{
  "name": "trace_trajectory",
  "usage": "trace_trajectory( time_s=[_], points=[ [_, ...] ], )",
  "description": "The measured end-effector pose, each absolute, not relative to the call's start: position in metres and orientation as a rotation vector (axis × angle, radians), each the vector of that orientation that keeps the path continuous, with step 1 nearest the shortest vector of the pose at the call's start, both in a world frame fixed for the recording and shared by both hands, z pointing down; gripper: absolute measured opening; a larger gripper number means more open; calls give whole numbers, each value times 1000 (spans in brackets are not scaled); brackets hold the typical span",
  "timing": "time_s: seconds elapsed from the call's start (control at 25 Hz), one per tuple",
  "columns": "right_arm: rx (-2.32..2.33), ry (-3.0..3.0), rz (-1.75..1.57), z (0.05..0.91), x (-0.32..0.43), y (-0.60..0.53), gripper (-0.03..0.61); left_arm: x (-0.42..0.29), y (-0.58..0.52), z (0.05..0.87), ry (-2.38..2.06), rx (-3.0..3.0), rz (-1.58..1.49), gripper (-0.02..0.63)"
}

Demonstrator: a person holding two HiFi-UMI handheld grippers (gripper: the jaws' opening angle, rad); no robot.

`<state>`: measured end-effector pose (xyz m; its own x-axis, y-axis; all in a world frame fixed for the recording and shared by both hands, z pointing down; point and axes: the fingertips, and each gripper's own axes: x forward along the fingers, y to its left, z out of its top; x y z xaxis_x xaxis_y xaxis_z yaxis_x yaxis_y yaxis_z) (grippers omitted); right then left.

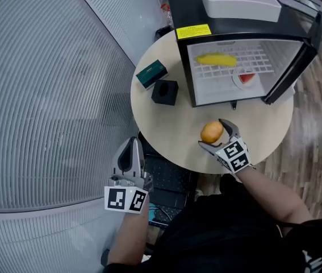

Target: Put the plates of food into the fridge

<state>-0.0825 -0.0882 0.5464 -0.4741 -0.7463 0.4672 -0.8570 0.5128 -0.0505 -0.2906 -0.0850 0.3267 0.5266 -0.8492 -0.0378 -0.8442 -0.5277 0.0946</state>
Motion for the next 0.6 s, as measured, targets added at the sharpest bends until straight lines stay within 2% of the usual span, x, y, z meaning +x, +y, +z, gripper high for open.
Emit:
trace_trajectory(
  time_s=[0.6],
  points=[
    [1462, -2367, 354, 503, 19, -110, 492, -182, -119, 308, -1325, 2806, -158, 5]
  ],
)
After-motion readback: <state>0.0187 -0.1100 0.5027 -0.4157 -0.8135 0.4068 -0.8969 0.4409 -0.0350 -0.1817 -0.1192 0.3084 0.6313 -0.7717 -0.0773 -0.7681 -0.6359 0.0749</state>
